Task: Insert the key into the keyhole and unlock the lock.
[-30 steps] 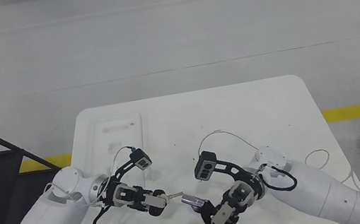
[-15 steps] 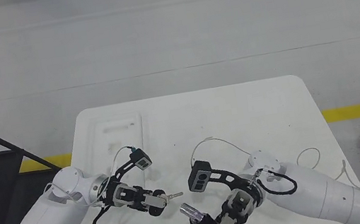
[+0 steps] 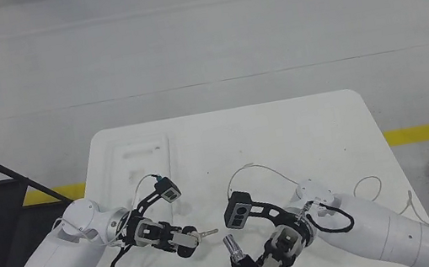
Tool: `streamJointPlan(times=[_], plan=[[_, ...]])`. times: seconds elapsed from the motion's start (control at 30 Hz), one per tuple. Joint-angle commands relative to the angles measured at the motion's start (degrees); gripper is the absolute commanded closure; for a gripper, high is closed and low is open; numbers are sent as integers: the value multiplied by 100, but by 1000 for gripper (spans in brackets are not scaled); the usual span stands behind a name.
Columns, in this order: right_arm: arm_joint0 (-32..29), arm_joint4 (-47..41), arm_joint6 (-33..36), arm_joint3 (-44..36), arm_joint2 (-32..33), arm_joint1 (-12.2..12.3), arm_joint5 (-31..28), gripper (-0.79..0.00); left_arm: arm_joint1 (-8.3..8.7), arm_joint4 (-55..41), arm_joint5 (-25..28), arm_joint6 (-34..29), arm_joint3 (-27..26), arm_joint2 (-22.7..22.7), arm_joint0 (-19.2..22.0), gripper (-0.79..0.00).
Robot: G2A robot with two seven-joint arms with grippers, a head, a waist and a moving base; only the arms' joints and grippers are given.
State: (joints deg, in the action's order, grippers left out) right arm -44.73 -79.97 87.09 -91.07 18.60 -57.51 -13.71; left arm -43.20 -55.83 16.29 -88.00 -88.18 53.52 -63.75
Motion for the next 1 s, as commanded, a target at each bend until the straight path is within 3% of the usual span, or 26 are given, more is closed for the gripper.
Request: streamJointPlan(times=[0.0, 0.13, 0.4, 0.63, 0.83, 0.97], plan=[[73, 360, -146, 214, 114, 15, 209, 0, 0, 0, 0, 0, 0, 0, 0, 0], [218, 759, 91, 567, 268, -22, 503, 0, 0, 0, 0, 0, 0, 0, 0, 0], [576, 968, 91, 708, 129, -158, 393, 0, 0, 0, 0, 0, 0, 0, 0, 0], [1585, 2217, 91, 966, -615, -164, 798, 0, 0, 0, 0, 0, 0, 0, 0, 0], [2132, 2768, 91, 1204, -617, -10, 715, 0, 0, 0, 0, 0, 0, 0, 0, 0], [2020, 2764, 91, 1095, -291, 172, 402, 0, 0, 0, 0, 0, 0, 0, 0, 0]])
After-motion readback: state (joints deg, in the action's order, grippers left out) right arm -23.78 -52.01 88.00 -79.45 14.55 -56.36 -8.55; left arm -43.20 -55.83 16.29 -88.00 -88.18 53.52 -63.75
